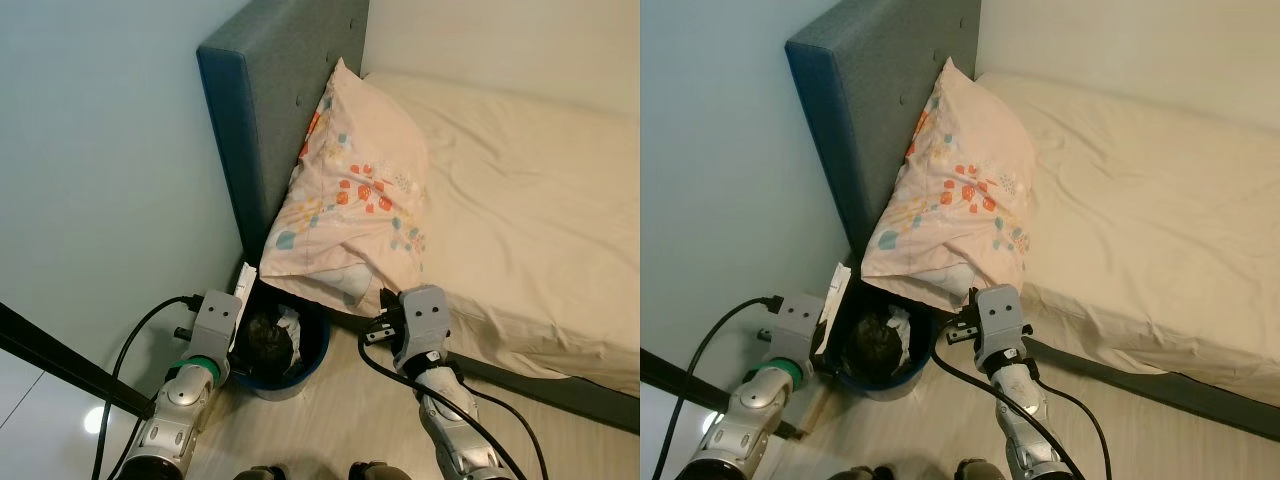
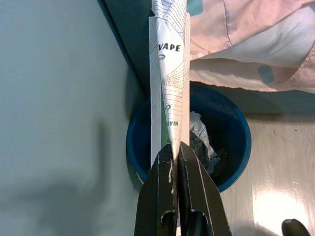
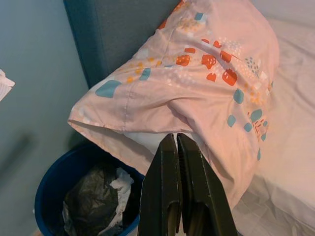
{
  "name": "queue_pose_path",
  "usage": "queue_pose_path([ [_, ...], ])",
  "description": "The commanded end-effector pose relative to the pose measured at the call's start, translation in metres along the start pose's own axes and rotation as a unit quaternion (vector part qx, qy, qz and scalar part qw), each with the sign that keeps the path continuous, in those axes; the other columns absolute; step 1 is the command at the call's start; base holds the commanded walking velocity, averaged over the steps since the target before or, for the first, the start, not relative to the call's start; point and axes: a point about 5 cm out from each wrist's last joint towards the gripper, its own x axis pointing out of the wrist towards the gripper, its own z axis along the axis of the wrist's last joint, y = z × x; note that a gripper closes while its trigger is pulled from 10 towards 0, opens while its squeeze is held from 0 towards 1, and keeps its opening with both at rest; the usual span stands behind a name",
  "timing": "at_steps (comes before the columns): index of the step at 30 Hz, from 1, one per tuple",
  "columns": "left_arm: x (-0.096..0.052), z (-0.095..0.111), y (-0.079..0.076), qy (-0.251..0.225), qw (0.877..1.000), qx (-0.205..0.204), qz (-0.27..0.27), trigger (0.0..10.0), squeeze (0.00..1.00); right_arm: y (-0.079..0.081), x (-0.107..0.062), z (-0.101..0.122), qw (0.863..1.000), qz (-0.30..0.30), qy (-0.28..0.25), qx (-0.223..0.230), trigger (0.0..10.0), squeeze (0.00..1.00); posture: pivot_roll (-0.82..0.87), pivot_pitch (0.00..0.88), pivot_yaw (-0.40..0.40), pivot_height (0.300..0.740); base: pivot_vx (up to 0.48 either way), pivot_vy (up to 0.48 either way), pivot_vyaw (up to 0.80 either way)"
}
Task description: Clean up the room
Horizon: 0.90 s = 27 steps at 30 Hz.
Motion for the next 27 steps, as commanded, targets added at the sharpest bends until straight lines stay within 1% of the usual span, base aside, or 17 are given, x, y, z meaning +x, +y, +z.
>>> queue_pose_path([
  [1,-0.002,-0.010,0.001,0.018,1.000,0.007,0.001,10.0,0.00,0.000,-0.003,-0.006,1.000,-0.001,0.011,0.000,10.0,0.00,-0.07,0.097,0.069,0.740,0.000,0.000,0.00],
  [15,-0.003,-0.014,0.001,0.025,1.000,0.012,0.004,10.0,0.00,0.000,-0.004,-0.007,1.000,-0.001,0.012,-0.001,10.0,0.00,-0.07,0.100,0.067,0.740,0.000,0.000,0.00],
  [22,-0.003,-0.021,0.000,0.038,0.999,0.021,0.004,10.0,0.00,0.000,-0.005,-0.008,1.000,-0.001,0.013,-0.001,10.0,0.00,-0.07,0.103,0.065,0.740,0.000,0.000,0.00],
  [26,-0.001,-0.022,-0.001,0.044,0.999,0.028,0.005,10.0,0.00,0.001,-0.005,-0.007,1.000,0.000,0.013,0.000,10.0,0.00,-0.07,0.118,0.063,0.740,0.000,0.000,0.00],
  [27,0.003,-0.022,-0.003,0.053,0.998,0.029,0.008,10.0,0.00,0.003,-0.005,-0.007,1.000,0.002,0.012,0.001,10.0,0.00,-0.07,0.125,0.062,0.740,0.000,0.000,0.00],
])
